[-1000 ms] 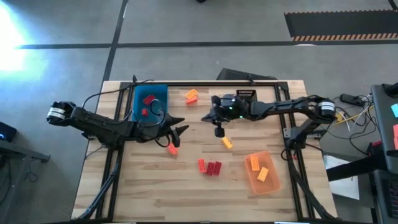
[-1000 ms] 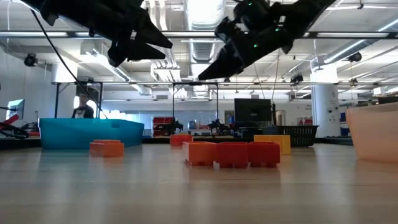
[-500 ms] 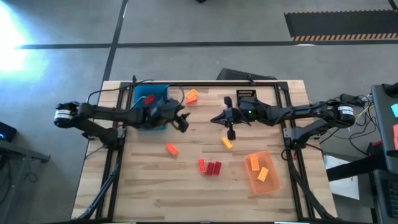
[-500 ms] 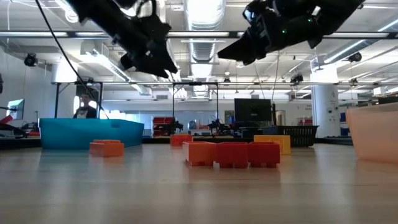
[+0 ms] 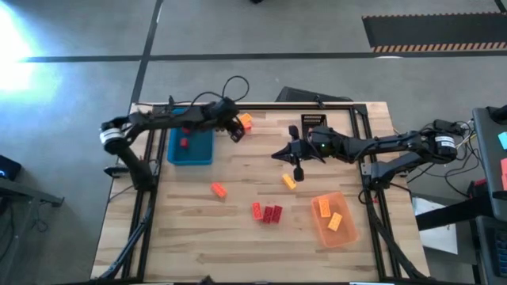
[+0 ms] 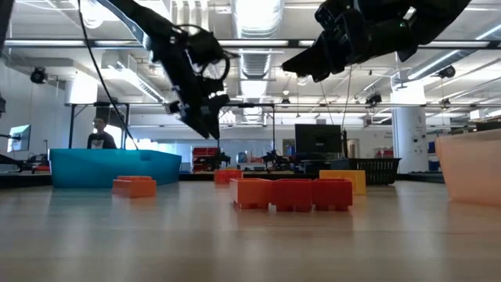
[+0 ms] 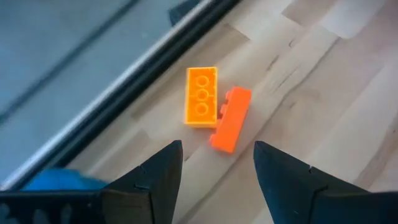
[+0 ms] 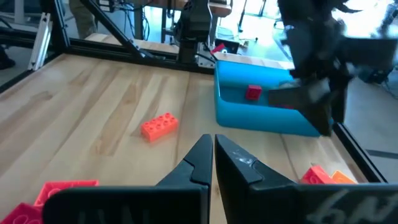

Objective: Sort & place blocks by color
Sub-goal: Put the orange game piece into the black bin

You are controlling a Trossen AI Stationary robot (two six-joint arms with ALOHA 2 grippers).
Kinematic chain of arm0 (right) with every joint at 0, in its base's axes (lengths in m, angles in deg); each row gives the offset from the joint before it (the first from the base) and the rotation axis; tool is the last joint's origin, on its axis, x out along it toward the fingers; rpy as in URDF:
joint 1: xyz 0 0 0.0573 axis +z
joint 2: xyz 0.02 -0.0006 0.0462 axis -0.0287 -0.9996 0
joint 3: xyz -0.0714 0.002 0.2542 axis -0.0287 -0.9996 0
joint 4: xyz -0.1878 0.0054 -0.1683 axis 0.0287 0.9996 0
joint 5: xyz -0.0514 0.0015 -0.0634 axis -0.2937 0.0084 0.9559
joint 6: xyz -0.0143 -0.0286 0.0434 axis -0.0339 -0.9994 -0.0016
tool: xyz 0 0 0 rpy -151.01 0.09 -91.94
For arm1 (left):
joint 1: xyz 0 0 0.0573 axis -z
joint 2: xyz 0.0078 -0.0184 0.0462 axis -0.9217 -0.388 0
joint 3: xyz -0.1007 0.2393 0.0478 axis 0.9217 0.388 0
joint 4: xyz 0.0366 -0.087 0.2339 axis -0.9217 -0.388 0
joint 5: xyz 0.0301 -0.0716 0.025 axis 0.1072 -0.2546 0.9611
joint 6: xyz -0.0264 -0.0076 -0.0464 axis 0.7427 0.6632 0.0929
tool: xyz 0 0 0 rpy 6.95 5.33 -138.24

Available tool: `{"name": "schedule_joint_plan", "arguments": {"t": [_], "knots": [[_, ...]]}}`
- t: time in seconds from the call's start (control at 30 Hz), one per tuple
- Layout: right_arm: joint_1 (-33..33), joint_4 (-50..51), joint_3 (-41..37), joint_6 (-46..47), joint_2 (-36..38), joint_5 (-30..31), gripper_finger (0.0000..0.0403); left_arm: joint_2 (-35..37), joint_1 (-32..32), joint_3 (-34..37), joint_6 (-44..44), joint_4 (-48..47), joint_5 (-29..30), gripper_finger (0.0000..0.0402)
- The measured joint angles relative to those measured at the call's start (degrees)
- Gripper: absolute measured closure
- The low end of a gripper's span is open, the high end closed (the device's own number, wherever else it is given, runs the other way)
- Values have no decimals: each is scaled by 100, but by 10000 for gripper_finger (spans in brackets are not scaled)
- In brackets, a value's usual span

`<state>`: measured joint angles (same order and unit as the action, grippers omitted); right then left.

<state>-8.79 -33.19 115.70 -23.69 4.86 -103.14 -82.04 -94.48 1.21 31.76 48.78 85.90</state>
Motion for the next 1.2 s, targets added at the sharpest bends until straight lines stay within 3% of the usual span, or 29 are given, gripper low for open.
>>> {"name": "schedule_joint_plan", "arguments": {"t": [0.17, 0.7, 1.0, 1.2], "knots": [[0, 5, -11, -6, 0, -1, 394, -625, -197, -195, -951, 138, -976, 219], [-4, 23, -24, 22, -2, 1, 394, -953, -189, -120, -3097, 793, -1199, 219], [-4, 47, -26, 4, -4, 1, 394, -953, -184, 184, -3118, 1250, -1211, 219], [-4, 48, -26, -37, -4, 1, 394, -953, -197, 386, -2844, 1777, -819, 219]]}}
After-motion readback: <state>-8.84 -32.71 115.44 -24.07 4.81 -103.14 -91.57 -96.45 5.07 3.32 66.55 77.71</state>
